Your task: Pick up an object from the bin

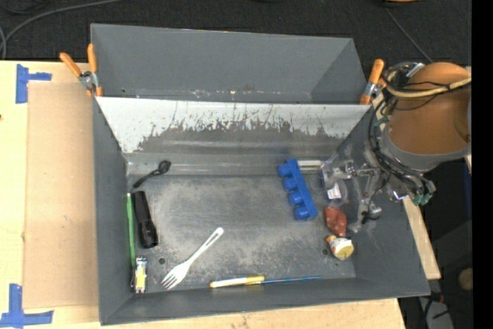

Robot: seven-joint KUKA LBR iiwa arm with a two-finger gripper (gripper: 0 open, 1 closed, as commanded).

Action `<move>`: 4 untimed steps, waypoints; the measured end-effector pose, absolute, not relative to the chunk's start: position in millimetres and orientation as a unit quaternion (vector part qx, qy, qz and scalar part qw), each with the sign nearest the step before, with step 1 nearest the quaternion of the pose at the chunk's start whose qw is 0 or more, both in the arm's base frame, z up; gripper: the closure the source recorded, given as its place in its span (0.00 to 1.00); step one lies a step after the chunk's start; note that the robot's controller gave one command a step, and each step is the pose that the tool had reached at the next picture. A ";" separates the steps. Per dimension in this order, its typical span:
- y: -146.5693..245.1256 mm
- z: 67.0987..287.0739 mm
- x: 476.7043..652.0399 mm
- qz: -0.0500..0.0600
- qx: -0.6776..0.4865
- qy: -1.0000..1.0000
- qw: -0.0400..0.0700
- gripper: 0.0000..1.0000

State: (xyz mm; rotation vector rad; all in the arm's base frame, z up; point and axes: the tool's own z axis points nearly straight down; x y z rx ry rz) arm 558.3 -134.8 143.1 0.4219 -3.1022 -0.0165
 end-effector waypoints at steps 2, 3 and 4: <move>-124.9 80.8 532.4 -0.003 0.319 -0.948 -0.001 1.00; -124.8 80.8 532.5 -0.003 0.319 -0.948 -0.001 1.00; -118.9 144.0 524.2 -0.005 0.311 -0.950 0.001 1.00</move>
Offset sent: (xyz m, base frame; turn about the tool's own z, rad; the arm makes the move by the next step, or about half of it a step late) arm -0.0266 0.0102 -0.0639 -0.3813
